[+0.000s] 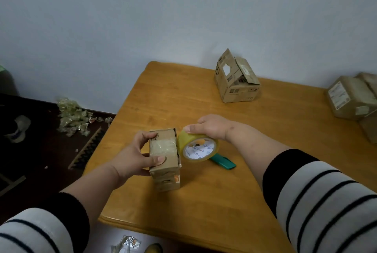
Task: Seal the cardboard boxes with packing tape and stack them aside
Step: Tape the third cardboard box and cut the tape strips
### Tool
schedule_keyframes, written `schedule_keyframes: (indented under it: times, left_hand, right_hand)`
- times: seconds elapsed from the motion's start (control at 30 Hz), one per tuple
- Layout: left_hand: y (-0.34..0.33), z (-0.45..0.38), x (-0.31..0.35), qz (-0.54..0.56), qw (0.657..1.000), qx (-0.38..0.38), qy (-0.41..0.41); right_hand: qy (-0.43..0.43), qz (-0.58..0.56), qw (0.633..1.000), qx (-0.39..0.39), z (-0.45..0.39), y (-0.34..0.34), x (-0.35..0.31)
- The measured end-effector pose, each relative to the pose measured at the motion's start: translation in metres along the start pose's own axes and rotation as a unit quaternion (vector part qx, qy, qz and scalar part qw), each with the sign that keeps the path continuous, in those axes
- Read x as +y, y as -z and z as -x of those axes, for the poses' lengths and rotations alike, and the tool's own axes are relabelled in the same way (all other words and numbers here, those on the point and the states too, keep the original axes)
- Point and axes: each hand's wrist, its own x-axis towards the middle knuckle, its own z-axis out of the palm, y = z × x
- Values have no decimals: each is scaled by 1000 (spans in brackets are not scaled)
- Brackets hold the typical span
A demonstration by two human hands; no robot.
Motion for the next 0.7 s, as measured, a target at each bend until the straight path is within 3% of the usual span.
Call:
schedule_keyframes:
  times: [0.17, 0.27, 0.37, 0.43, 0.5, 0.63, 0.7]
  left_hand:
    - [13, -2, -2, 62, 998, -12, 14]
    - [26, 1, -6, 105, 994, -27, 33]
    - [44, 4, -3, 117, 991, -26, 65]
    - [53, 5, 10, 16, 996, -21, 84]
    - [57, 2, 29, -158, 983, -41, 88]
    - [47, -11, 49, -471, 879, -52, 46]
    - [47, -15, 46, -515, 856, -31, 32]
  right_hand:
    - [-13, -96, 995, -26, 5, -7, -1]
    - [-47, -274, 959, -58, 3, -25, 1]
    - [-38, -325, 944, -34, -6, -43, -11]
    - [-13, -286, 958, -18, -14, -45, -25]
    - [10, -238, 971, -16, -21, -44, -41]
    - [23, -175, 984, -2, -32, -48, -65]
    - [21, -219, 975, -11, -36, -47, -70]
